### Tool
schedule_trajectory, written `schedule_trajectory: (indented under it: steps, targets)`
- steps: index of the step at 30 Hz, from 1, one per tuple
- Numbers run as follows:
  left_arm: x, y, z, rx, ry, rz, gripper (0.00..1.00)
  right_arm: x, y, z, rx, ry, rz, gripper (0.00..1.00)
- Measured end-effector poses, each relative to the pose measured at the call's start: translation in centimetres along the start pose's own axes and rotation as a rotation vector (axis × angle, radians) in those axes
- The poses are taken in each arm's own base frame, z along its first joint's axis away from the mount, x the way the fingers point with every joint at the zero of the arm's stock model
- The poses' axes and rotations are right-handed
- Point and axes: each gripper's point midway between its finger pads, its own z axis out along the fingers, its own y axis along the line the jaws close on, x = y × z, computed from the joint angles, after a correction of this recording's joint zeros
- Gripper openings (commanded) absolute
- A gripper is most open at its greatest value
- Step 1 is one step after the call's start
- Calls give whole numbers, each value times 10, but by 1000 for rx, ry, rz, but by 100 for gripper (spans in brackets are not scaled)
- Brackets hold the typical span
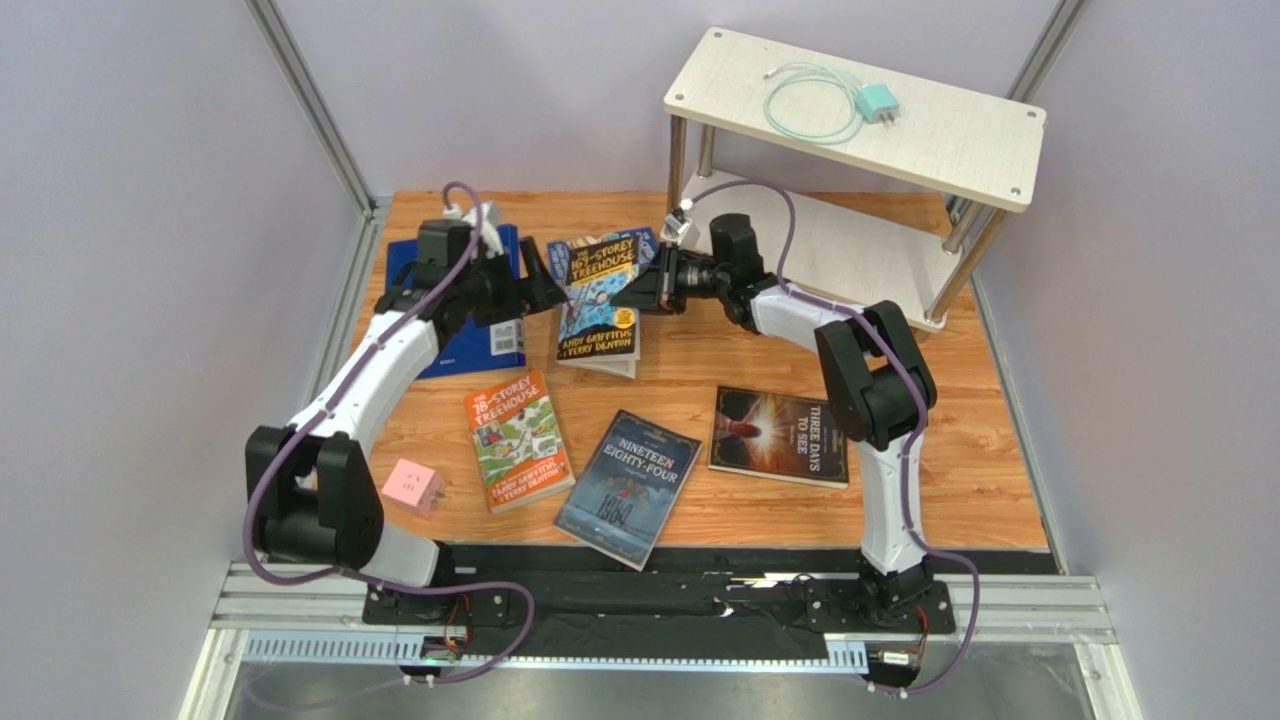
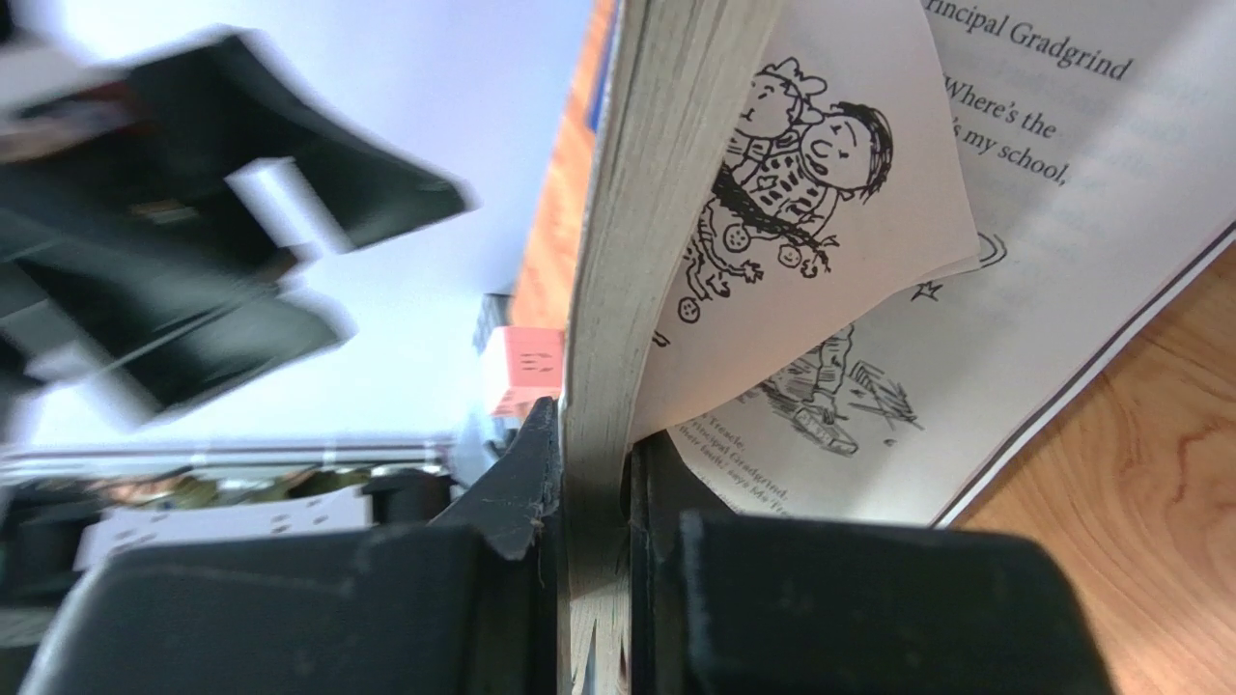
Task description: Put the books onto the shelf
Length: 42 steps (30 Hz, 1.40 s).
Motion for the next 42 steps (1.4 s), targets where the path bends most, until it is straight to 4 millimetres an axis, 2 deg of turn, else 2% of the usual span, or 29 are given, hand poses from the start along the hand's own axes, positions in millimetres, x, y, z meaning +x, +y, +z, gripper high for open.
schedule_trajectory:
  steps: [3, 5, 9, 14, 17, 18, 20, 21, 22, 23, 26, 29, 32, 34, 38, 42]
  targets:
    - [6, 20, 0, 81, -33, -85, 100, -10, 14, -9, -75, -4, 0, 0]
    - [16, 21, 5, 134, -14, -112, 100, -17, 30, -16, -146, -9, -8, 0]
    - [21, -8, 7, 313, -11, -114, 100, -21, 66, -27, -286, 0, -12, 0]
    - [7, -46, -3, 553, -54, -97, 96, -22, 112, -45, -447, 10, -57, 0]
    - [4, -60, -9, 637, -56, -85, 79, -18, 121, -51, -481, 23, -74, 0]
    - [3, -63, -10, 656, -58, -80, 60, -17, 121, -51, -484, 29, -75, 0]
    - [5, -72, -12, 698, -49, -69, 42, -12, 117, -50, -480, 38, -78, 0]
    - [6, -76, -12, 716, -45, -63, 25, -9, 114, -48, -471, 43, -72, 0]
    - [8, -80, -11, 732, -37, -57, 15, -6, 108, -45, -458, 48, -70, 0]
    - [10, -82, -11, 743, -21, -69, 0, -4, 102, -44, -441, 51, -71, 0]
    - [12, -81, -7, 747, 0, -103, 0, -5, 86, -40, -372, 38, -87, 4]
    - [15, -83, -4, 749, 19, -123, 0, -5, 84, -43, -269, 10, -116, 14]
    - [13, -88, -6, 765, 7, -107, 0, -7, 91, -49, -121, -51, -182, 31]
    - [12, -95, -9, 784, 2, -88, 0, -9, 96, -60, -13, -109, -247, 43]
    - [15, -108, -22, 830, 9, -45, 0, -5, 100, -84, 95, -166, -342, 52]
    - [13, -113, -27, 856, 7, -38, 0, 13, 79, -98, 138, -164, -332, 63]
